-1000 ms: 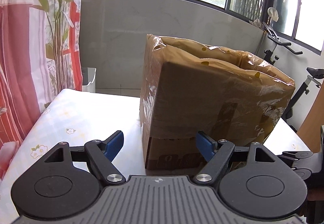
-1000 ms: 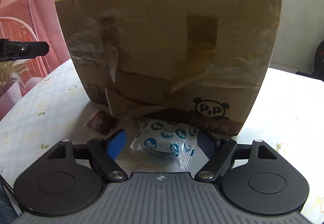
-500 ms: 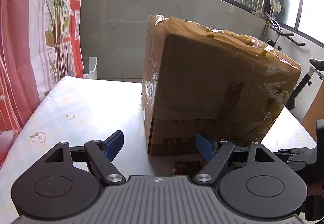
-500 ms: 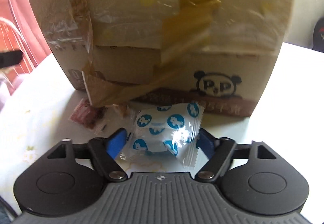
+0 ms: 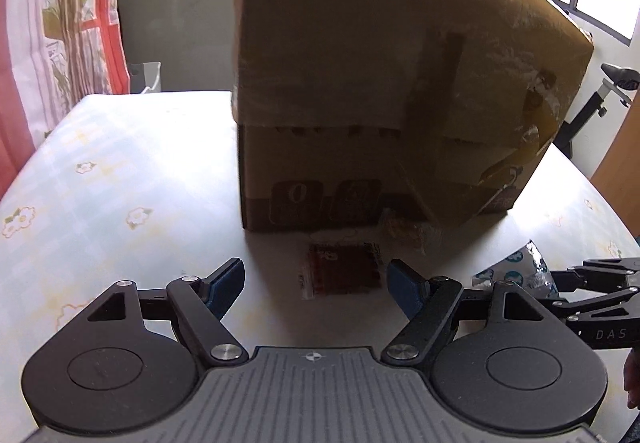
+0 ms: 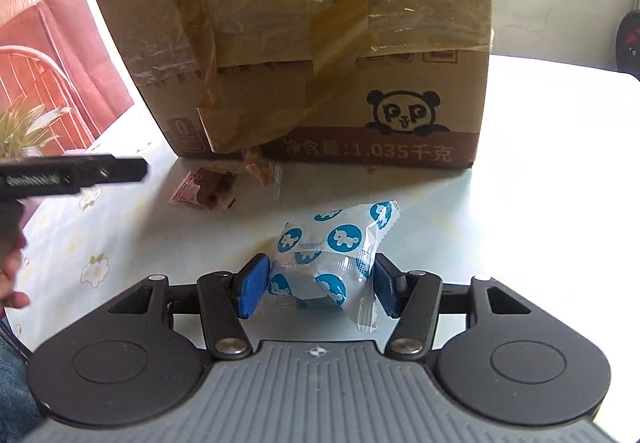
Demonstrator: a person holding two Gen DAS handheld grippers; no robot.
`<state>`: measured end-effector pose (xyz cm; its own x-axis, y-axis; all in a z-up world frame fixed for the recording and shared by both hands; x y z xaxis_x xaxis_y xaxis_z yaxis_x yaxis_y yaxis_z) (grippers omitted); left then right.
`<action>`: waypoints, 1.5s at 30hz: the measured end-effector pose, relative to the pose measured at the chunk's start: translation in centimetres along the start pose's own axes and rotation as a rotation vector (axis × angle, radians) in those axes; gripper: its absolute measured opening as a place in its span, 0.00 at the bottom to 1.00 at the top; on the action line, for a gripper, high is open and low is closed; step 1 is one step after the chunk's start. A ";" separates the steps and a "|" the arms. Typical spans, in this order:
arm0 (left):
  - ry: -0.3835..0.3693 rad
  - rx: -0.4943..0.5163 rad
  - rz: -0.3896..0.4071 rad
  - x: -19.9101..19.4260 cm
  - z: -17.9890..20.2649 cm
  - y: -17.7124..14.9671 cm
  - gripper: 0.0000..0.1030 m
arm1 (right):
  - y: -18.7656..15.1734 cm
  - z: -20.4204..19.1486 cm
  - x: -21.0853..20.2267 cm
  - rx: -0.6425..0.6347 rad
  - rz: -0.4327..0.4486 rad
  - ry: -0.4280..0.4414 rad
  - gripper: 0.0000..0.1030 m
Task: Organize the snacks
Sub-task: 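Lower both tools to the blue-dotted white packet and small brown packet, then grasp the blue-dotted white packet with the right tool while the left tool grasps the brown sauce packet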
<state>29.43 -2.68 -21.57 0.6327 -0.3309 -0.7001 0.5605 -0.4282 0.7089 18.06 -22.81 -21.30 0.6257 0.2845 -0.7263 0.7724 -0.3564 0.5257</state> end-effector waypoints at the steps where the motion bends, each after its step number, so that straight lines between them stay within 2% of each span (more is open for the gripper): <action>1: -0.001 0.014 -0.008 0.4 0.4 0.0 0.78 | 0.0 -0.2 0.3 0.005 0.001 0.002 0.56; 4: -0.004 0.044 -0.017 1.6 1.6 0.0 0.78 | -0.1 0.0 0.0 0.020 0.004 0.007 0.56; 13: -0.002 0.046 -0.061 5.0 2.8 1.3 0.79 | -0.1 0.4 -0.3 0.034 0.011 0.028 0.56; 21: 0.049 0.117 -0.053 5.8 3.7 1.2 0.81 | -0.1 0.8 -0.8 0.050 0.017 0.045 0.56; 25: 0.041 0.114 -0.039 4.9 3.5 0.7 0.66 | -0.1 0.9 -0.9 0.054 0.016 0.048 0.56; 26: 0.033 0.117 -0.037 4.7 3.5 0.4 0.66 | -0.1 0.9 -0.9 0.057 0.016 0.049 0.56; 34: -0.008 0.124 -0.044 1.6 3.5 -2.4 0.63 | -0.3 0.7 -1.2 0.074 0.017 0.049 0.56; 45: -0.013 0.103 0.005 -1.9 3.9 -2.4 0.62 | -0.3 -0.3 -2.6 0.040 0.035 0.062 0.53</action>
<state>24.78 -4.32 -22.30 0.6284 -0.3437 -0.6978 0.4989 -0.5103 0.7005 16.28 -23.15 -19.43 0.6590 0.3253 -0.6782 0.7455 -0.4019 0.5316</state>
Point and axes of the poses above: each gripper's, at about its wrist camera, not at the fingertips, and x roughly the way its jaws point, z to its right, y to its top, the point moved 4 cm from there along x, roughly the way its jaws point, and after that the axes turned 15 degrees about x, right-handed, at the moved point
